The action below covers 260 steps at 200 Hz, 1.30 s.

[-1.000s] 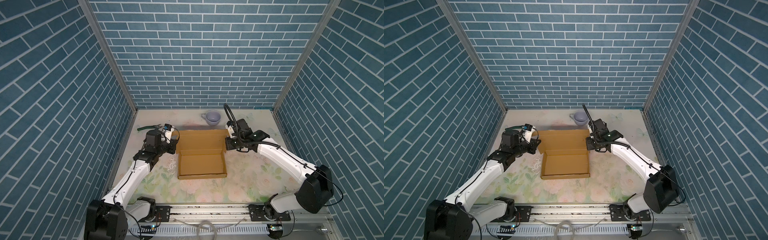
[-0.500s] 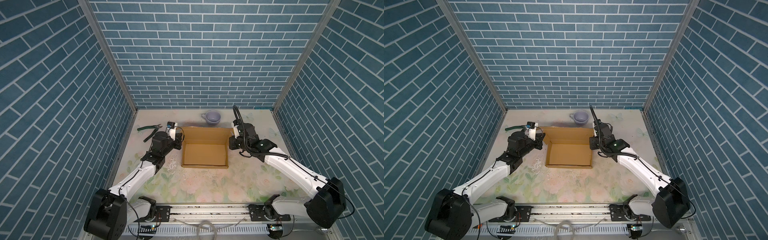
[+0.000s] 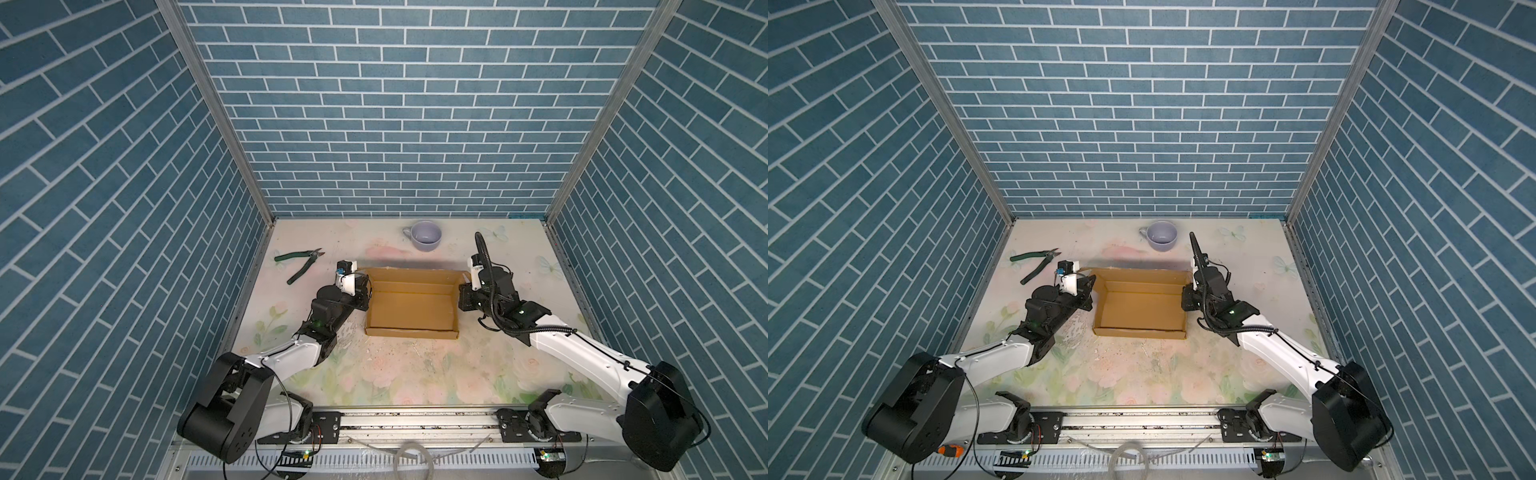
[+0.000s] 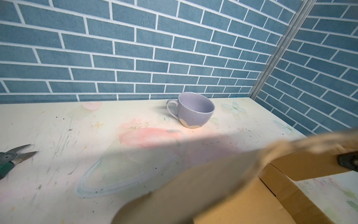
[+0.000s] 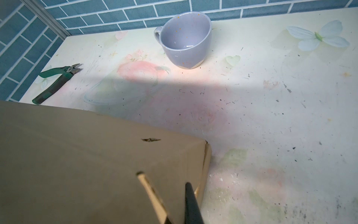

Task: Assemble paper box
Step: Fold the lid at the center of the table.

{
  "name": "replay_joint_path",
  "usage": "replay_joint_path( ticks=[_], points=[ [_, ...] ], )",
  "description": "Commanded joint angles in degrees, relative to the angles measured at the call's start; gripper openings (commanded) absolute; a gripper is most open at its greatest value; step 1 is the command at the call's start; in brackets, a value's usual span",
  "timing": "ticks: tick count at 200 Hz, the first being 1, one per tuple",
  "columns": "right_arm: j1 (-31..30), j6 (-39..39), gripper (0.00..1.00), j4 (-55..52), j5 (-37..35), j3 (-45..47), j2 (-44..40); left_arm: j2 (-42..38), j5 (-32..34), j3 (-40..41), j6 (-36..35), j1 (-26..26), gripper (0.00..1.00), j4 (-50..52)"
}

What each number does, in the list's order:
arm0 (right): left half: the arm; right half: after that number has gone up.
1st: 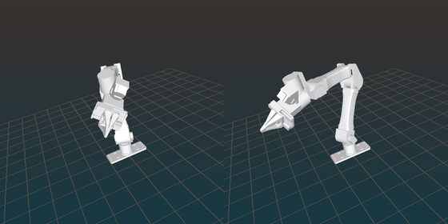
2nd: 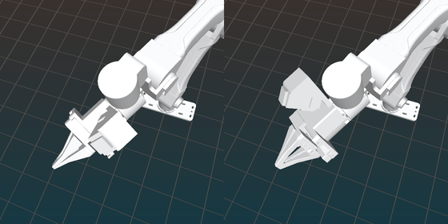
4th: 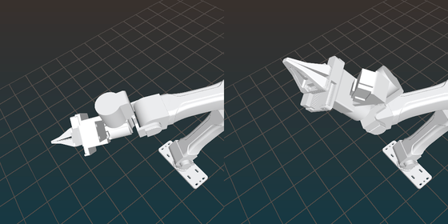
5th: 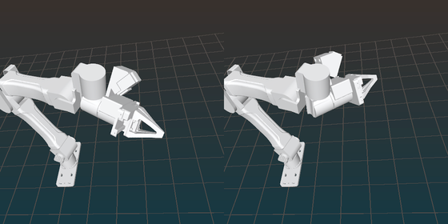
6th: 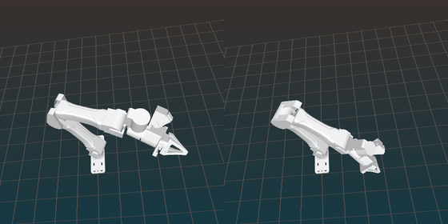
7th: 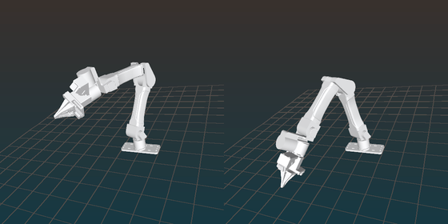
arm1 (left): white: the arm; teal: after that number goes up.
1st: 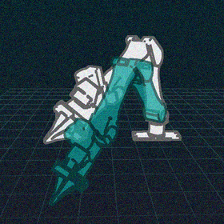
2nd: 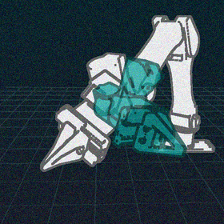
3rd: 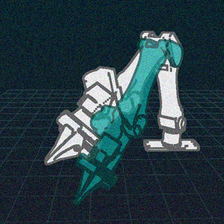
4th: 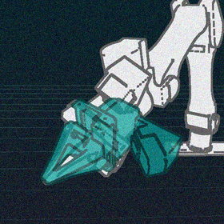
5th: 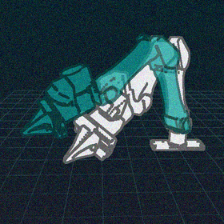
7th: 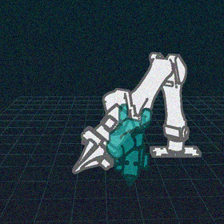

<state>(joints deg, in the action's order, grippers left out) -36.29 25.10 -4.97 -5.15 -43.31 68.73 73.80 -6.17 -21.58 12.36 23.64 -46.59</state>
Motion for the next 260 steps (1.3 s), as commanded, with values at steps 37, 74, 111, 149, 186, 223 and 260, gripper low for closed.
replay_joint_path(
  ticks=[37,74,111,149,186,223,260],
  points=[
    [-0.4,6.4,0.00,0.2,1.9,-4.9,-3.0,1.7,0.7,5.6,1.8,1.2,0.00,-4.0],
    [-0.4,6.5,0.00,-0.7,1.9,-7.5,-0.7,1.0,-1.8,2.1,5.1,1.7,0.00,0.0],
    [-0.4,6.7,0.00,2.5,0.8,-0.4,-1.3,-1.6,-0.9,-1.1,3.4,4.3,0.00,7.9],
    [-0.2,5.2,0.00,3.7,-0.5,4.6,-2.5,-1.0,-1.4,-0.5,4.8,4.3,0.00,7.6],
    [-0.1,5.5,0.00,6.2,0.0,8.8,-3.2,-0.7,-1.0,-1.1,4.5,6.4,0.00,10.5],
    [-0.1,5.7,0.00,7.8,0.1,11.8,-4.0,-1.3,1.9,3.5,3.6,6.4,0.00,10.2],
    [-0.1,4.8,0.00,7.3,0.2,12.4,-3.9,0.4,0.6,3.8,5.8,6.7,0.00,8.7]
  ],
)
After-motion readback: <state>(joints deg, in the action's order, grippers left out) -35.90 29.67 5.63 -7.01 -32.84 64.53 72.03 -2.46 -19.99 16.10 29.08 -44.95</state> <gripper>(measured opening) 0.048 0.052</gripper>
